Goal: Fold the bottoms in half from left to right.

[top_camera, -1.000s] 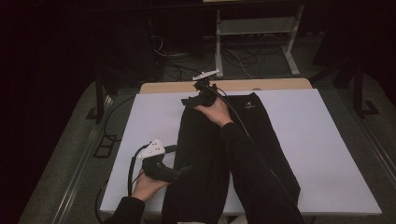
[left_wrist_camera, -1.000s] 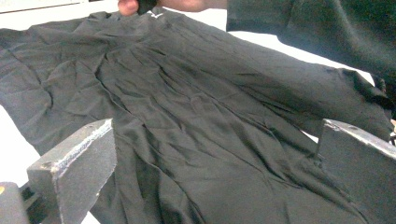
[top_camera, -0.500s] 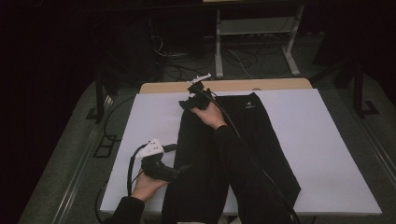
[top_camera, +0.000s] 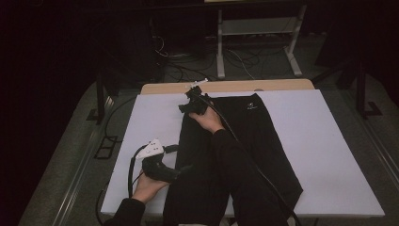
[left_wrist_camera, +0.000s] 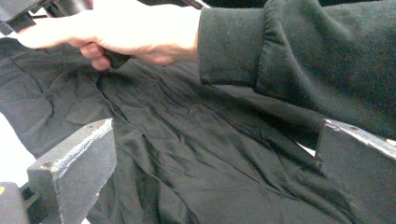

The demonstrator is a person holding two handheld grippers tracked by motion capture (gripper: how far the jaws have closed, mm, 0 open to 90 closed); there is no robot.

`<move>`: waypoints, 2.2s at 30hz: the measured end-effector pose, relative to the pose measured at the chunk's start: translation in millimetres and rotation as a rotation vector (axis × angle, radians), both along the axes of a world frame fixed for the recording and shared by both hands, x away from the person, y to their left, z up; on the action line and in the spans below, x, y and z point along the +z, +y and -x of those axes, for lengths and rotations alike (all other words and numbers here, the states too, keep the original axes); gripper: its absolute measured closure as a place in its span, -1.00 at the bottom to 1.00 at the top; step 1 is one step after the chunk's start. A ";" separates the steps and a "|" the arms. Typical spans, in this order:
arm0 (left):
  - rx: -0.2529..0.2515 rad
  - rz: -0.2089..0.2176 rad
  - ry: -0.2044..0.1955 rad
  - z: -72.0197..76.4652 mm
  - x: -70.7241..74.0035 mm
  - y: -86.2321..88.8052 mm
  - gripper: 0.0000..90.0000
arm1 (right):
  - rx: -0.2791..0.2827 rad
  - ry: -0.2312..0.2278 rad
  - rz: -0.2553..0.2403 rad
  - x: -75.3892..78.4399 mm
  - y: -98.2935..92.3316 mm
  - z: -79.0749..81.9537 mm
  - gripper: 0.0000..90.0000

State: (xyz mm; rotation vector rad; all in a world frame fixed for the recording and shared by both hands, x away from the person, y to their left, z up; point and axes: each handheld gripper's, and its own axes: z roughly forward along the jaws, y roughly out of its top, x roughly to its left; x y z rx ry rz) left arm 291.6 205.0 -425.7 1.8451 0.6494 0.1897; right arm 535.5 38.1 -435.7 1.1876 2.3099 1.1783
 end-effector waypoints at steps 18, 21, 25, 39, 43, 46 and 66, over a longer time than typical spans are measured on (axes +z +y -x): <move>0.001 0.007 -0.001 -0.6 0.5 0.9 -1.00 | -0.036 0.001 0.058 -16.6 6.7 -4.1 -0.09; 0.002 0.007 -0.001 -1.1 0.5 1.3 -1.00 | -0.044 0.004 0.065 -19.0 7.8 -4.7 -0.05; 0.004 0.010 -0.002 -1.2 0.7 1.9 -1.00 | -0.058 0.008 0.072 -21.4 8.3 -5.3 0.10; 0.009 0.005 0.000 -1.2 0.4 1.1 -1.00 | -0.055 0.002 0.104 -19.4 12.9 -3.5 0.84; 0.015 -0.004 0.001 -1.0 0.5 1.6 -1.00 | -0.056 0.015 0.105 -17.3 12.4 -4.0 0.90; 0.038 -0.026 0.003 0.2 0.9 2.8 -1.00 | -0.058 0.010 0.118 -16.0 12.5 -2.2 0.91; 0.104 -0.081 0.080 21.3 5.4 18.1 -1.00 | -0.060 -0.035 0.068 0.1 1.2 19.2 0.93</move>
